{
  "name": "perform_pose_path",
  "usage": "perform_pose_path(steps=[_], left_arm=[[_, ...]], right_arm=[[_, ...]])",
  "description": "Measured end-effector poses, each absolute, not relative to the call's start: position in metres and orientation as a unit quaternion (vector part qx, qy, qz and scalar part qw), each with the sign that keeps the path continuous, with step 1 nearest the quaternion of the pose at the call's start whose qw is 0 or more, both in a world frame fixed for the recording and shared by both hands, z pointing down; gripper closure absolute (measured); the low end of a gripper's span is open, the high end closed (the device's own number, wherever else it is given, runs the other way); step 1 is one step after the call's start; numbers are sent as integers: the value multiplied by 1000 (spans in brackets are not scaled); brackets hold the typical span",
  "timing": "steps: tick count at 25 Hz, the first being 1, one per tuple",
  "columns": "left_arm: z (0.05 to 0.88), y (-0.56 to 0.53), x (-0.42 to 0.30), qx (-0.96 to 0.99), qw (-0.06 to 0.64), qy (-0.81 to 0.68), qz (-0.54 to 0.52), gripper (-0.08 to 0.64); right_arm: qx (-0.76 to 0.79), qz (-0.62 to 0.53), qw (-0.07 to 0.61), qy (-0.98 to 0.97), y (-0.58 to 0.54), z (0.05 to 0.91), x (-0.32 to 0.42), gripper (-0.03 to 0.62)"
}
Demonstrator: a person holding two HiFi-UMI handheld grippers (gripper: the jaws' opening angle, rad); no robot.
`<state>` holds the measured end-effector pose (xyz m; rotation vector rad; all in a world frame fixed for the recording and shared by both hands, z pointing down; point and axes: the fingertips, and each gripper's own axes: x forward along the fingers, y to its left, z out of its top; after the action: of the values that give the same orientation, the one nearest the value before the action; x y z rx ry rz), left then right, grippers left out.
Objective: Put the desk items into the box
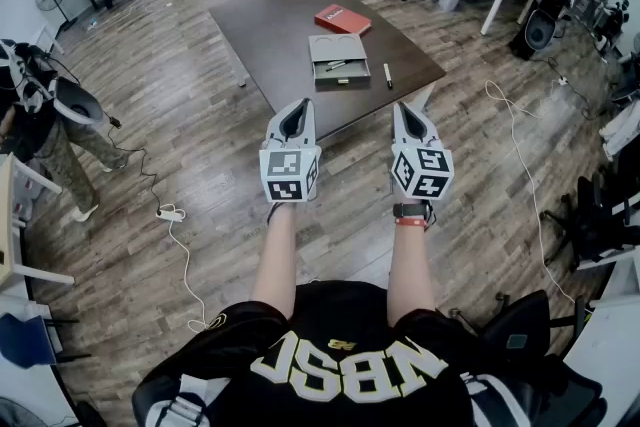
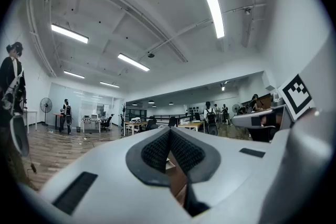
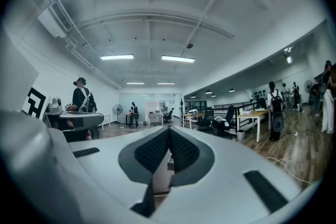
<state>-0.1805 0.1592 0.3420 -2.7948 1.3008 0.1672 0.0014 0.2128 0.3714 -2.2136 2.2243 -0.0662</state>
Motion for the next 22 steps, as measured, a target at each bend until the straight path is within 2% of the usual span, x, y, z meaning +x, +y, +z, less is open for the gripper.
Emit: perform_pose_path(steps=[10, 22], left_arm=[[367, 161, -222, -902, 6, 430, 45, 547], [381, 124, -196, -908, -8, 417, 39, 547]], right_arm=[[-713, -40, -13, 700, 223, 403, -32, 583], [-703, -44, -6, 710, 175, 410, -27, 583]])
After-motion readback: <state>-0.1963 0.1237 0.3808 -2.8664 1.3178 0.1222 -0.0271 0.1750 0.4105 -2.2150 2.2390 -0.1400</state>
